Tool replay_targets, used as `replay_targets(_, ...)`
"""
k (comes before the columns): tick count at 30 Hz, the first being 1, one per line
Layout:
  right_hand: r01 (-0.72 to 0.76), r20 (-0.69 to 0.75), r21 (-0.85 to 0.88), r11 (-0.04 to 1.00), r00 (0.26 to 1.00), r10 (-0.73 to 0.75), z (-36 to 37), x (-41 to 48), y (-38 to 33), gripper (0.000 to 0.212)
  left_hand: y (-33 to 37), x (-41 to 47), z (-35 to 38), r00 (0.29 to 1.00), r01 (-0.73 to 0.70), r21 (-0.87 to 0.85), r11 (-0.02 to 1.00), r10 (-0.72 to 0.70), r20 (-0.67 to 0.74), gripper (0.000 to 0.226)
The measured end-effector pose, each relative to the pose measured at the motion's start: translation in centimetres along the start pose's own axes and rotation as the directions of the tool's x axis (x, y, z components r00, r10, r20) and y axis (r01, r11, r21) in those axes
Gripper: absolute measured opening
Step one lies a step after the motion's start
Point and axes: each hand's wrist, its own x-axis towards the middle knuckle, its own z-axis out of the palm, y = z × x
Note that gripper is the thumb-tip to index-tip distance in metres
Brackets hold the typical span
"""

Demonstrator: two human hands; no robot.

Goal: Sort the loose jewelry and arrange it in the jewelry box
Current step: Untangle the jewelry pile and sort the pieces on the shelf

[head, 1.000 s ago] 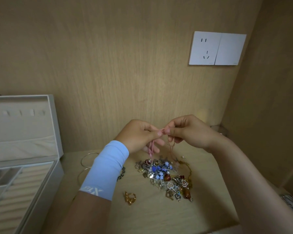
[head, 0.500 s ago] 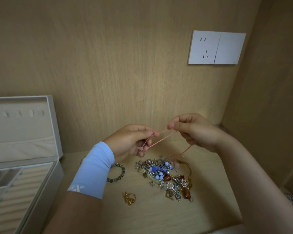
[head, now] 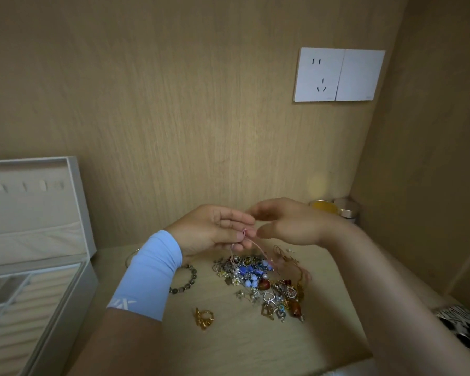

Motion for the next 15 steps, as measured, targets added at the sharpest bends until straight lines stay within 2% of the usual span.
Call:
replay_targets(2,0.039,0.128,0.375,0.926,0.987,-0.093,1.05,0.52,0.00,0.037,0.10,0.03,0.01,1.000,-0.013,0.007,1.000,0.013,-0.013,0.032)
replay_targets(3,0.006,0.183,0.481,0.876,0.977,-0.107,1.36,0.57,0.14,0.032,0.19,0.01,-0.07,1.000,-0.015,0.025,1.000,0.016,-0.027,0.032)
replay_targets(4,-0.026,0.212,0.500,0.865,0.973,-0.094,1.46,0.52,0.29,0.025,0.30,0.00,-0.18,0.999,-0.013,0.048,0.999,0.015,-0.042,0.031)
replay_targets(8,-0.088,0.162,0.315,0.945,0.986,0.038,0.99,0.53,0.82,0.016,0.51,-0.24,-0.84,0.995,0.038,0.171,0.985,-0.022,-0.094,0.025)
replay_targets(11,-0.086,0.118,0.280,0.956,0.992,0.055,0.54,0.21,0.72,0.013,0.56,-0.24,-0.76,0.998,0.038,0.211,0.977,-0.027,-0.055,0.027)
replay_targets(15,-0.077,0.116,0.224,0.972,0.992,0.052,1.00,0.19,0.14,0.028,0.74,-0.28,-0.64,0.997,-0.016,0.381,0.925,0.045,-0.067,0.031)
